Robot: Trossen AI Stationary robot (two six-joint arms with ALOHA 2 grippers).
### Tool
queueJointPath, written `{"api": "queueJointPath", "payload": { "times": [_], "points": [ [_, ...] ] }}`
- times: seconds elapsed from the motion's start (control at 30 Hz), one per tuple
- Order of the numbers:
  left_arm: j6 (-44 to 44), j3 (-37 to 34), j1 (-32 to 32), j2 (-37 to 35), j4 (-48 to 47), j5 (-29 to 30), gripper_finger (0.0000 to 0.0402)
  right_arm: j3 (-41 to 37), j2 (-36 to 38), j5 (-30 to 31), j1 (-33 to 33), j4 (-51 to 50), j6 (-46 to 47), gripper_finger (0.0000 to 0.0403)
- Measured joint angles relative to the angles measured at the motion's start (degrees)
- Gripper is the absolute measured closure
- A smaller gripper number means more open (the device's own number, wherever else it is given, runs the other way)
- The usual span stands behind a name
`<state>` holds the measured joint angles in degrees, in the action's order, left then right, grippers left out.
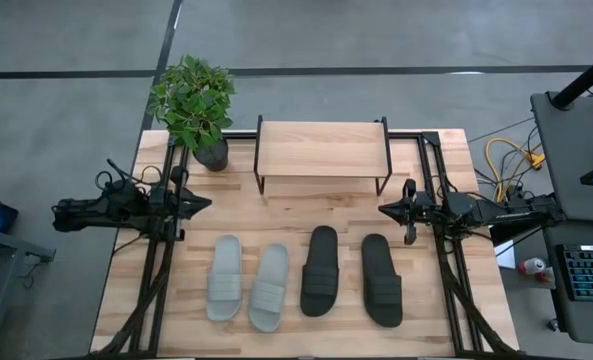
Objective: Pick and place slides into the shelf
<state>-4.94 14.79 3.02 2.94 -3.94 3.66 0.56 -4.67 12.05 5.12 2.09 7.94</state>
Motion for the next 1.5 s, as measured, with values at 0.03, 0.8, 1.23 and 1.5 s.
{"api": "queueJointPath", "payload": {
  "times": [0.03,0.8,1.23,1.5],
  "points": [
    [0.00,0.00,0.03,-0.01,-0.01,0.00,0.0402,0.00,0.00,0.00,0.00,-0.02,-0.02,0.0394],
    [0.01,0.01,0.01,-0.02,0.01,0.00,0.0402,-0.02,0.01,0.00,-0.01,0.20,0.00,0.0394],
    [0.05,0.00,-0.02,0.00,0.57,0.00,0.0402,-0.02,0.02,-0.01,-0.02,0.48,1.29,0.0394],
    [-0.09,0.06,-0.01,0.00,4.10,0.00,0.0402,-0.02,0.01,0.00,-0.02,0.48,1.10,0.0394]
  ]
}}
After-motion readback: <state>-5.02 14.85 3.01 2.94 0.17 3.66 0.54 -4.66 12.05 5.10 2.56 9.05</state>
